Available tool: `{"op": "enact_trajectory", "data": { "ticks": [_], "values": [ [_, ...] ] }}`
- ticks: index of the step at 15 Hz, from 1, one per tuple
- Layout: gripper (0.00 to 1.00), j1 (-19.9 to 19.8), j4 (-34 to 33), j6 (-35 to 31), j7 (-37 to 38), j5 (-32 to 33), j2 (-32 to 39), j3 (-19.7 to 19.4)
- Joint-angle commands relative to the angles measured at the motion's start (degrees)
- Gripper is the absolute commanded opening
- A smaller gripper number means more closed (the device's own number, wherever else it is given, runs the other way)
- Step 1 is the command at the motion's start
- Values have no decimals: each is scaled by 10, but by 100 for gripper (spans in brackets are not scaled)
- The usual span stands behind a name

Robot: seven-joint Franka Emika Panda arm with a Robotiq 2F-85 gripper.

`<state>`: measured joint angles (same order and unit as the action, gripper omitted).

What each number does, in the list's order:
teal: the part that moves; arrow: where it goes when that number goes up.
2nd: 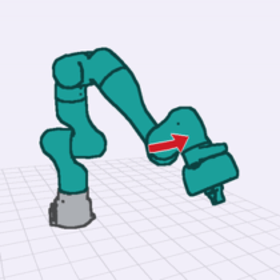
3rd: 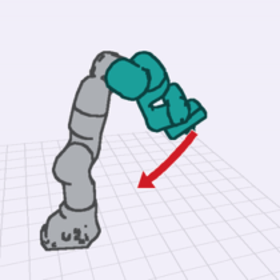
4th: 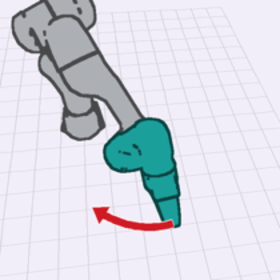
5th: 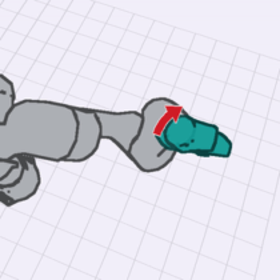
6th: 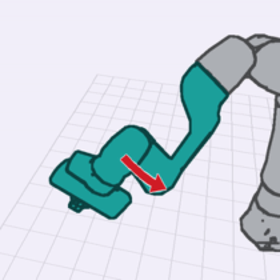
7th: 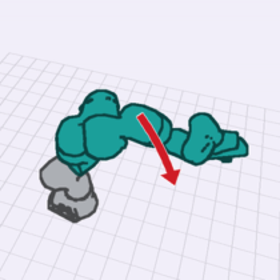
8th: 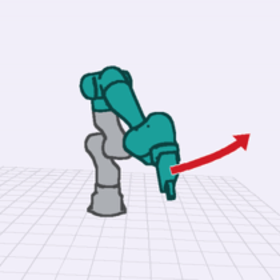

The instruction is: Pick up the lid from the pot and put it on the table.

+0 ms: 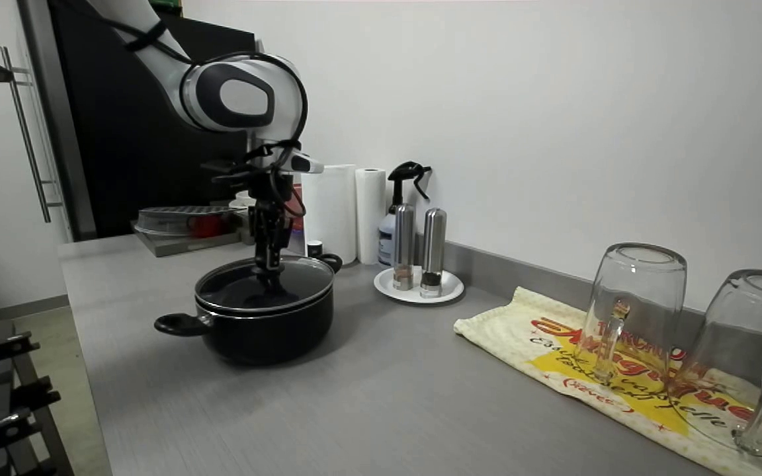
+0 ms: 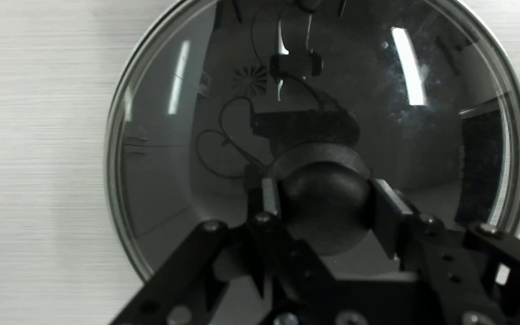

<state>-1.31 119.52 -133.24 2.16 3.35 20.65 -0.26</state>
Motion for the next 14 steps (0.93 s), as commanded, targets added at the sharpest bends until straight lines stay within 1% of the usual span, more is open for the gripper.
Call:
{"op": "enact_trajectory", "data": {
  "ticks": [1,4,8,11,14],
  "values": [
    [25,4,24,7,-24,-23,-35,14],
    [25,14,46,10,-39,-33,-71,32],
    [25,42,84,7,-56,-39,-137,67],
    [25,78,115,-2,-51,-34,-169,96],
    [25,116,136,-13,-47,-32,-183,128]
  ]
}}
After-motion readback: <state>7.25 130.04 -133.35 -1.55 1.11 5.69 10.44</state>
